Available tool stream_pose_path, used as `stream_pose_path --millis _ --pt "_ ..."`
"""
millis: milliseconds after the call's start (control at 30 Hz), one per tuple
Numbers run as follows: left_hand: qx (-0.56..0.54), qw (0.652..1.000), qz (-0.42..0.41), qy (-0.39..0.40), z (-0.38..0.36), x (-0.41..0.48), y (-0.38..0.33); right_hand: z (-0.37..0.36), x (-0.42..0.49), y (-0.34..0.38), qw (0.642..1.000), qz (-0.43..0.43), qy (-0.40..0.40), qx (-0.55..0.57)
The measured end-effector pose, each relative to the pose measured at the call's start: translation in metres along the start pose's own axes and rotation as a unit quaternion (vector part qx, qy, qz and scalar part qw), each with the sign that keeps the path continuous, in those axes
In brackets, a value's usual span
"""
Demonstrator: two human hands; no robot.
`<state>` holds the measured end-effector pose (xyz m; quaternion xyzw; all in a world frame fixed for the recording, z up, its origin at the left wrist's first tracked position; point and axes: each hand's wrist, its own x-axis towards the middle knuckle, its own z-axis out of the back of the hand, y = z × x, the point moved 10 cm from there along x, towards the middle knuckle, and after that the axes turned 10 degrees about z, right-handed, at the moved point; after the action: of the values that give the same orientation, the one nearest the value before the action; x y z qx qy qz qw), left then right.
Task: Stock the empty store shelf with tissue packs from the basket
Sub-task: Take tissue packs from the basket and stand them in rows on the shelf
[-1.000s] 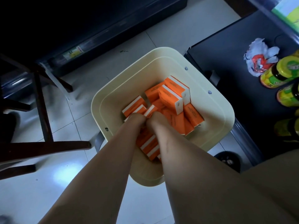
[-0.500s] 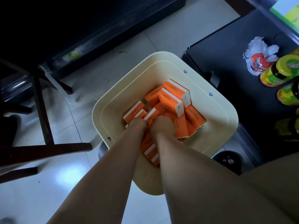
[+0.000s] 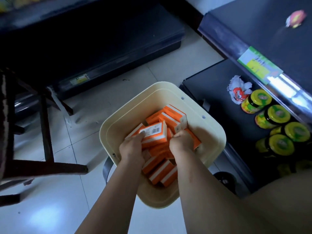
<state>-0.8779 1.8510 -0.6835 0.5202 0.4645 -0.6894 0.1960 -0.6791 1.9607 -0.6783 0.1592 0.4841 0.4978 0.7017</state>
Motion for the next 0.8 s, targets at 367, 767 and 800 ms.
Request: stream_pose_path --millis 367,767,800 --pt "-0.082 0.966 -0.062 0.235 -0.053 -0.084 -0.035 0.091 -0.038 0.076 0.955 0.125 -0.048 0.265" --pt "-0.044 0.907 -0.133 0.398 -0.114 -0.220 -0.024 0.211 -0.094 0.131 0.896 0.124 0.004 0.426" --pt "-0.040 0.901 -0.134 0.410 -0.120 -0.231 -0.021 0.228 -0.100 0.135 0.901 0.141 0.001 0.409"
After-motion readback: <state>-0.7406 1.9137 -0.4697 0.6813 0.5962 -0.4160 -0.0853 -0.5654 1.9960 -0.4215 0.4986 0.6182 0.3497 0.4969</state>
